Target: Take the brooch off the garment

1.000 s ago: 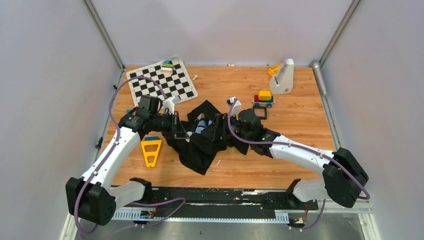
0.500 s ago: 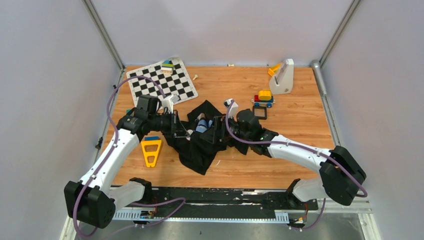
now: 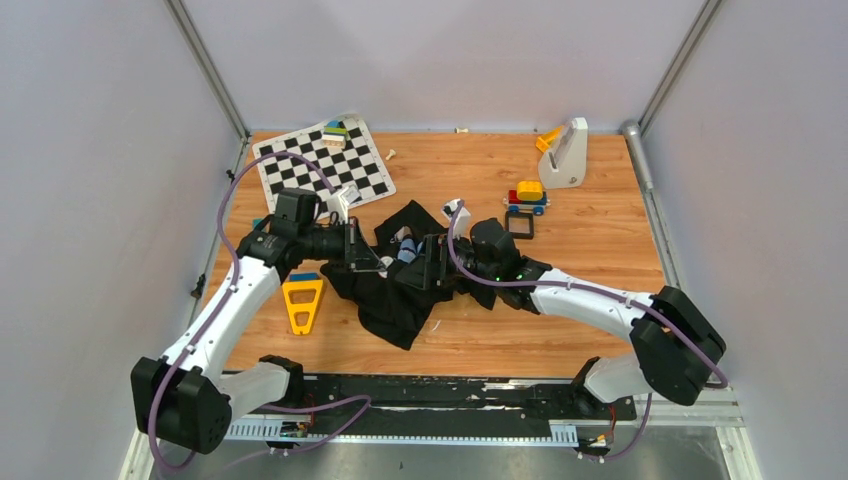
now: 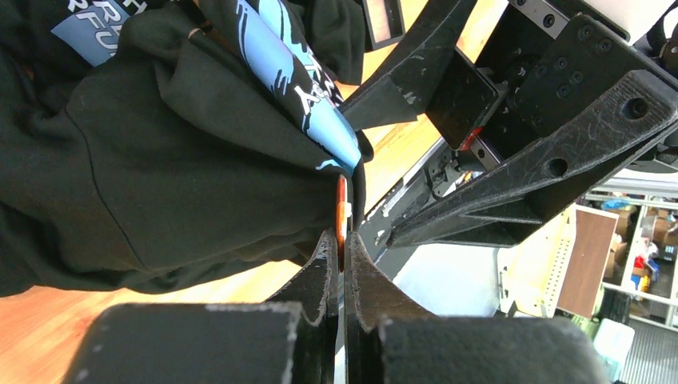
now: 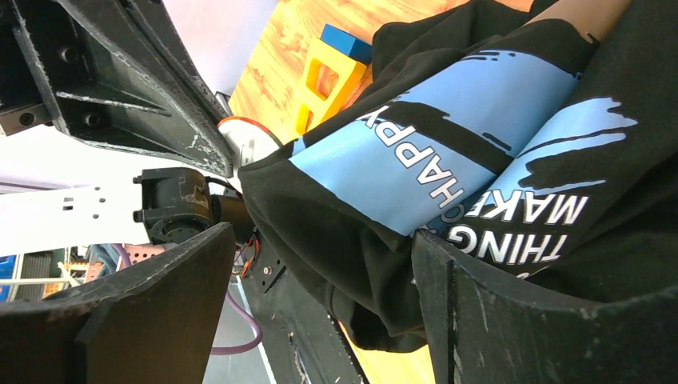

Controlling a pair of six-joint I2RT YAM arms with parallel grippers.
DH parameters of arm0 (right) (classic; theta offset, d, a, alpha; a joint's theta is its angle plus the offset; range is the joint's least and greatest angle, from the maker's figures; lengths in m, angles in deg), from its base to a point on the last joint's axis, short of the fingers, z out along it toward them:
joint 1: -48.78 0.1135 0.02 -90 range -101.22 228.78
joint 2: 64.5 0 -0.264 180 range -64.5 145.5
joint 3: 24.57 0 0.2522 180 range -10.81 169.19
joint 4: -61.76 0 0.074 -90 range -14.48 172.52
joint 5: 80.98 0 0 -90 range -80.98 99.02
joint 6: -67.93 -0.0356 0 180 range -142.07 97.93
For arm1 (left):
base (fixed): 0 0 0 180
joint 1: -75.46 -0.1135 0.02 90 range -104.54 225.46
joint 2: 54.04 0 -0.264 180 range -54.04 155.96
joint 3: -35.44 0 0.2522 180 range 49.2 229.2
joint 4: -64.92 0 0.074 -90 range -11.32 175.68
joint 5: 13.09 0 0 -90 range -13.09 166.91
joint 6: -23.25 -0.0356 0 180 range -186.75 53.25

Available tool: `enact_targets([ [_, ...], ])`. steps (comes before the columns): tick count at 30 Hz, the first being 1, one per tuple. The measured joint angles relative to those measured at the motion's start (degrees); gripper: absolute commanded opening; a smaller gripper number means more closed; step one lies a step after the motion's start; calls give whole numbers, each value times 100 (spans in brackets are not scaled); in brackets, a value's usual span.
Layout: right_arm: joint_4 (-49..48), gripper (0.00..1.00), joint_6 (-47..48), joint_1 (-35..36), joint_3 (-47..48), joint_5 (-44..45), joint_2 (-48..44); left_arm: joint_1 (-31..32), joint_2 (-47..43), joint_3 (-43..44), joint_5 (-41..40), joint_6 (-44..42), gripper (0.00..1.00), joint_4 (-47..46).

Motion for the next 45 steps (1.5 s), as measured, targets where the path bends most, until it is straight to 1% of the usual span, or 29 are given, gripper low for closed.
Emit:
enact_targets([
  [6, -79, 79, -118, 0, -2, -129, 48, -39, 94, -37, 188, 131, 0, -186],
  [12, -645, 76, -516, 0, -61, -431, 354, -72, 129, -118, 468, 271, 0, -461],
  [13, -719, 74, -568, 0, -76, -472, 385, -74, 129, -146, 509, 297, 0, -511],
  [14, -811, 70, -625, 0, -96, -514, 417, -74, 131, -168, 540, 313, 0, -544],
  [19, -1104, 56, -804, 0, -109, -601, 457, -107, 140, -197, 697, 400, 0, -623],
  [22, -1150, 47, -807, 0, -111, -564, 457, -149, 140, -197, 767, 409, 0, -640],
  [23, -1145, 46, -798, 0, -111, -549, 457, -155, 140, -197, 774, 407, 0, -640],
  [25, -1130, 47, -780, 0, -111, -498, 450, -177, 140, -197, 769, 402, 0, -634],
  [27, -1095, 49, -756, 0, -111, -428, 415, -188, 151, -197, 769, 387, 0, -608],
  [30, -1051, 46, -697, 0, -151, -330, 332, -186, 197, -197, 772, 358, 0, -535],
  [33, -999, 48, -645, 0, -155, -249, 291, -188, 260, -197, 789, 332, 0, -452],
  [37, -964, 44, -621, 0, -155, -249, 289, -188, 302, -197, 850, 243, 0, -339],
  [45, -979, 46, -651, 0, -155, -306, 291, -188, 302, -197, 970, 186, 0, -267],
])
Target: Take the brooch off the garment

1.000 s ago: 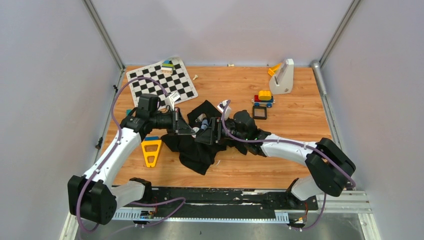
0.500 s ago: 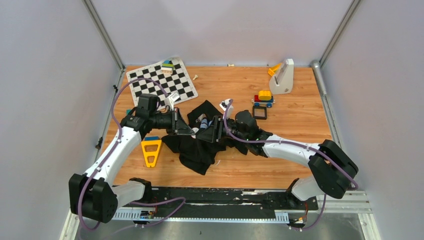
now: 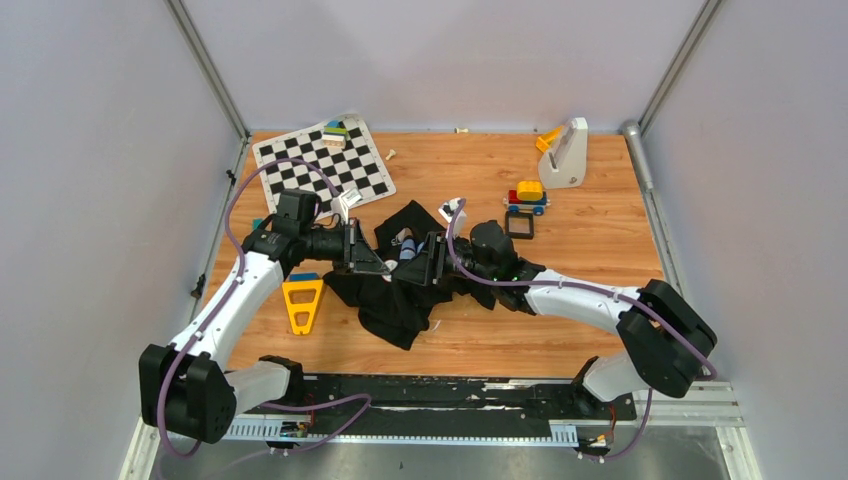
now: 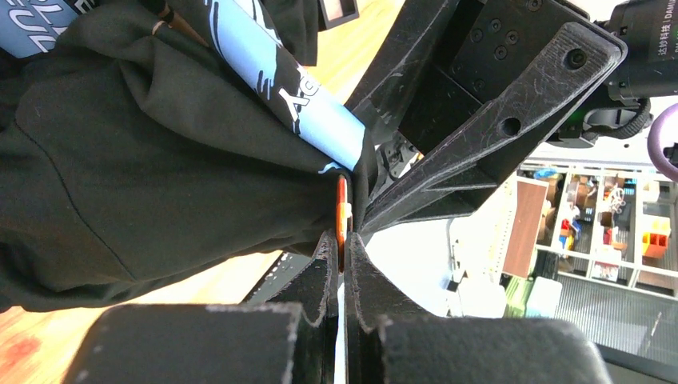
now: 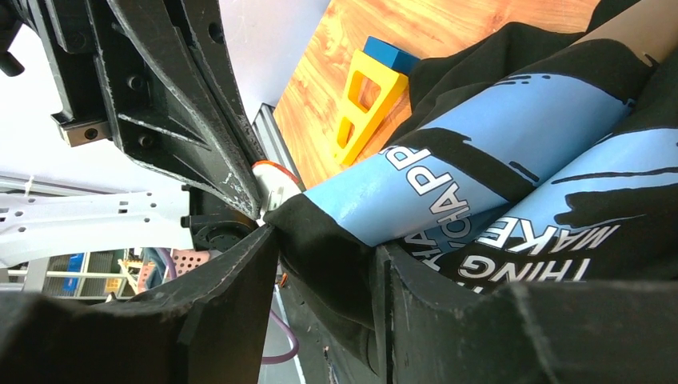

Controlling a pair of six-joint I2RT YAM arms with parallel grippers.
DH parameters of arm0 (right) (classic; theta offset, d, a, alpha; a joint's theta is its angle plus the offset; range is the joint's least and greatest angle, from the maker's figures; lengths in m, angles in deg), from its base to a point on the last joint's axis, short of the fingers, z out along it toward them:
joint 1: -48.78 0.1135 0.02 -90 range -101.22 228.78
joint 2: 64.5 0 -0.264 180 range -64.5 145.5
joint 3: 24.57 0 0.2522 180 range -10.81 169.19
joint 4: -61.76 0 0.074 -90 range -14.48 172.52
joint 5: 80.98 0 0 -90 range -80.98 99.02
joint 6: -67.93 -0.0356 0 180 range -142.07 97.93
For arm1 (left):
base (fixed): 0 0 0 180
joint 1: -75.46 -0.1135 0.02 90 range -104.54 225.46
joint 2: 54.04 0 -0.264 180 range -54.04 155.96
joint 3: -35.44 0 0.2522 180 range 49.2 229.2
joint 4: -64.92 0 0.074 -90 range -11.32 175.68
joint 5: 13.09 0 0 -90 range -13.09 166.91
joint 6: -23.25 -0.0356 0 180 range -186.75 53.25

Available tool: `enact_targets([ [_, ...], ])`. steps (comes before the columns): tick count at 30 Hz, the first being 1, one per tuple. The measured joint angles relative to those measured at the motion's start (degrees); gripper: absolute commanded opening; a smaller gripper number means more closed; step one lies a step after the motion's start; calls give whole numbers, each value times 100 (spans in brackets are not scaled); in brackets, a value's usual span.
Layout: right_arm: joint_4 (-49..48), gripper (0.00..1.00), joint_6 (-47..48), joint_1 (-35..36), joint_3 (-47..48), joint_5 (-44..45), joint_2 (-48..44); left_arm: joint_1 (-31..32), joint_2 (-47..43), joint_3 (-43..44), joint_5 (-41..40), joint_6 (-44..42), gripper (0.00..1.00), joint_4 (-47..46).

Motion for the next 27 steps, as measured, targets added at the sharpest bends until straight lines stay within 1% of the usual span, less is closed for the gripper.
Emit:
enact_targets([
  [12, -444, 40, -417, -11, 0, -260, 168, -17, 0, 0, 160, -13, 0, -11],
  [18, -581, 29, -562, -13, 0, -293, 201, -24, -2, 0, 177, -13, 0, -20],
  [23, -551, 29, -575, -22, 0, -275, 201, -26, -2, 0, 173, -13, 0, -7],
  [27, -509, 35, -533, -22, 0, -254, 201, -26, -2, 0, 155, -57, 0, 98],
])
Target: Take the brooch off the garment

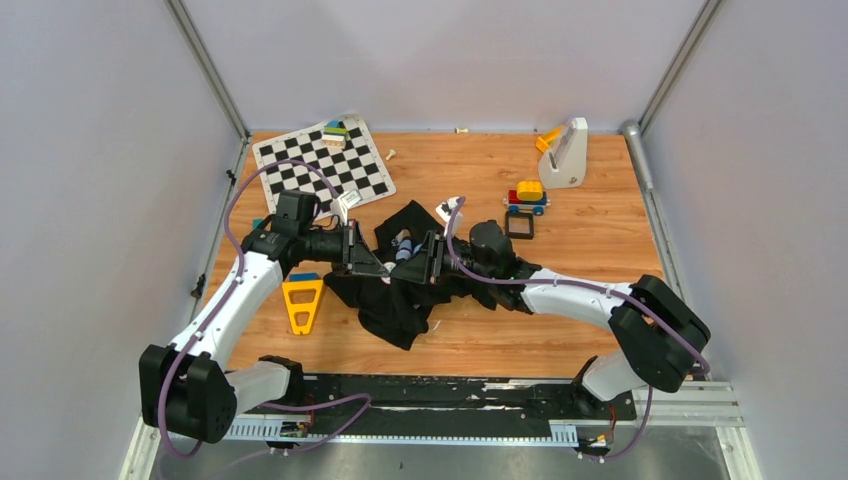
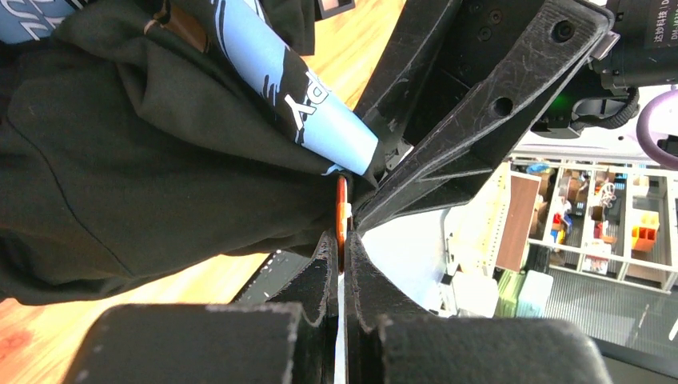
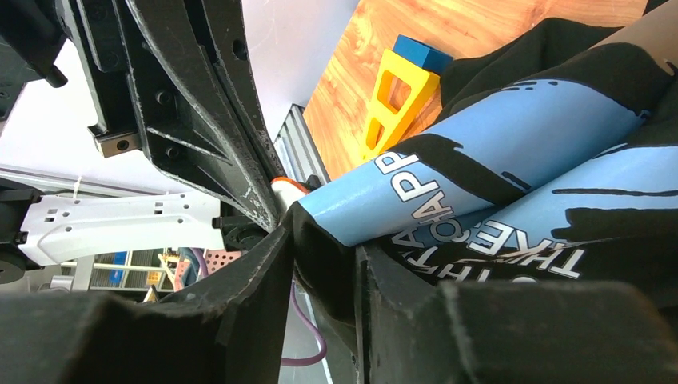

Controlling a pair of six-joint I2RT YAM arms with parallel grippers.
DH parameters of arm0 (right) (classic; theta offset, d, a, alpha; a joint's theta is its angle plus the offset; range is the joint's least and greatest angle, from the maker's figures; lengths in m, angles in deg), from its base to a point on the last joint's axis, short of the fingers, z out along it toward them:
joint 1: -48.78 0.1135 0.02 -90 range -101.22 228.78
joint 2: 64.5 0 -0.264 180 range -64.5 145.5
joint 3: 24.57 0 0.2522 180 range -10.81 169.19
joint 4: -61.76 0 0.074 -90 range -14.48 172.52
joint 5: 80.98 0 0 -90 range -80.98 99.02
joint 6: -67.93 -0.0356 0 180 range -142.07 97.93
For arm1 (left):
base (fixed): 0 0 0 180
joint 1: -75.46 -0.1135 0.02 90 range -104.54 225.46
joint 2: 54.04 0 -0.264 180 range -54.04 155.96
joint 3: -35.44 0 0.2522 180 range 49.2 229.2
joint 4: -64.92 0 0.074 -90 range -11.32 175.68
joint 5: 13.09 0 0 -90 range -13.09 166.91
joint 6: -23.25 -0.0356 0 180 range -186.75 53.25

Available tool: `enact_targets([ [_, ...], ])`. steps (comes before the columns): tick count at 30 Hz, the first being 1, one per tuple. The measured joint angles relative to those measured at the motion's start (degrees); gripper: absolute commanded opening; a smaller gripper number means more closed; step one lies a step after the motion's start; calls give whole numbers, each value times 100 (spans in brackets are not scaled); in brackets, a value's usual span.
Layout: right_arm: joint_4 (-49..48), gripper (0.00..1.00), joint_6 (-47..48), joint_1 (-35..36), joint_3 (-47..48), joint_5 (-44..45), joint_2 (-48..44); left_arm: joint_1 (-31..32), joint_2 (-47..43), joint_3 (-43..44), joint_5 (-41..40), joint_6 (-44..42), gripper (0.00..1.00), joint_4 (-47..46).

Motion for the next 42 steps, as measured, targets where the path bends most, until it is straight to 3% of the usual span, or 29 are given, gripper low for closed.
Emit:
enact_targets([
  [23, -308, 41, -269, -26, 7, -284, 251, -13, 2, -61, 37, -15, 0, 81],
  [42, -234, 31, -92, 44, 94, -79, 291, -63, -33, -153, 44, 223, 0, -149],
])
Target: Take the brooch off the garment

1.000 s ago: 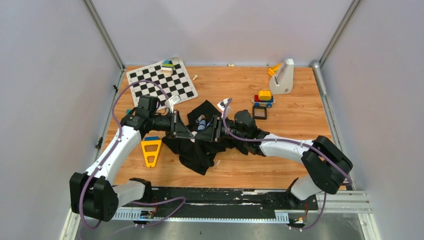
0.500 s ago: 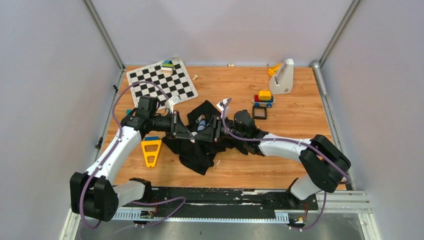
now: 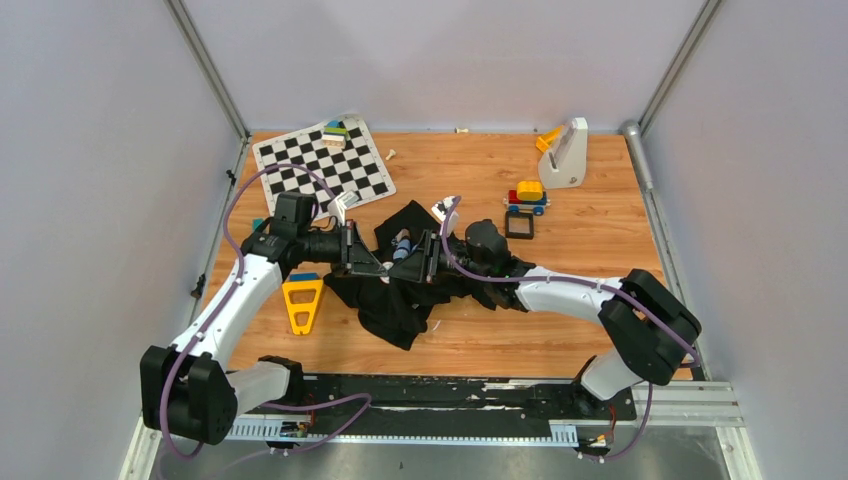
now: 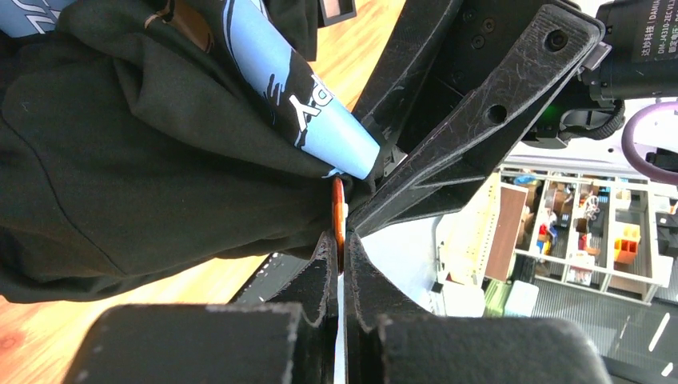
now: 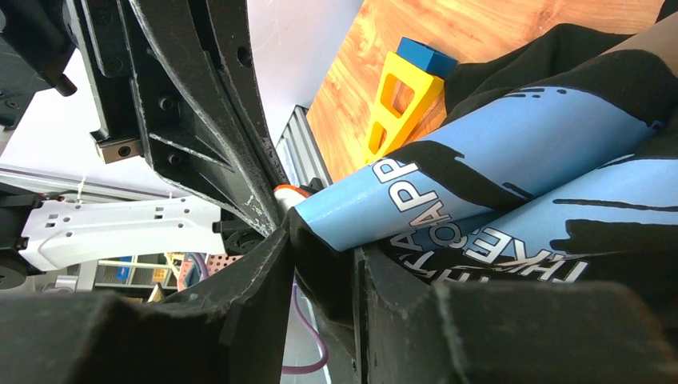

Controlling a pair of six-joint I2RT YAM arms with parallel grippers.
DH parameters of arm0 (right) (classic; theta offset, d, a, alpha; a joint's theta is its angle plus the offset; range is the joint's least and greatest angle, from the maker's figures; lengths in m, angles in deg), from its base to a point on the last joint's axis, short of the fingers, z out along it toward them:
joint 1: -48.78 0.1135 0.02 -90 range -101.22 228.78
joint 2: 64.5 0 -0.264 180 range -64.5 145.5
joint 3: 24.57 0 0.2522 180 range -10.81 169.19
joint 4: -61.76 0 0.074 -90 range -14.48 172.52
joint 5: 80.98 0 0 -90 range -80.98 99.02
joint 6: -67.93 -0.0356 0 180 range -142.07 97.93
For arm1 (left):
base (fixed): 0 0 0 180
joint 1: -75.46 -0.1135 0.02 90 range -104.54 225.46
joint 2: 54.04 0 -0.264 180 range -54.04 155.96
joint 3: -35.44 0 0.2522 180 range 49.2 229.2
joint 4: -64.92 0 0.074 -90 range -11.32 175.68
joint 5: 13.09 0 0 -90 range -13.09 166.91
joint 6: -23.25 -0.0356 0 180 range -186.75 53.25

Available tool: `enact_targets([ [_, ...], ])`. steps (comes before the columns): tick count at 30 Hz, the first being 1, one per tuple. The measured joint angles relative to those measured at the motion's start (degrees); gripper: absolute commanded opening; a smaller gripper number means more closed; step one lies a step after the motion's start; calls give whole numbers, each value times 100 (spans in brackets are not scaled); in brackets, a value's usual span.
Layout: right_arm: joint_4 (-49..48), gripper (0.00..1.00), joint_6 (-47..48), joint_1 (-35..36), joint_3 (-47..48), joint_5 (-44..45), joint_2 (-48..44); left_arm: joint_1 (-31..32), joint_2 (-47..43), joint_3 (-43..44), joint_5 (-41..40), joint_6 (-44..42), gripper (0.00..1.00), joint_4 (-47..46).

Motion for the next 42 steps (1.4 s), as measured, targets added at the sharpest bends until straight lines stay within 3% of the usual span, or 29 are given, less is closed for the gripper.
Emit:
enact_targets([
  [5, 83, 30, 114, 17, 37, 103, 0, -17, -13, -52, -24, 85, 0, -114],
  [9, 216, 40, 208, 44, 44, 225, -63, -35, -13, -52, -44, 70, 0, -90],
  [16, 634, 42, 411, 94, 44, 455, -197, -35, 7, 109, -503, -212, 0, 389],
  [23, 846, 64, 542, 96, 44, 494, -214, -59, 2, 295, -1145, -254, 0, 592],
  [42, 1003, 71, 787, 199, -28, 494, -538, -129, -343, 422, -2076, -179, 0, 682],
])
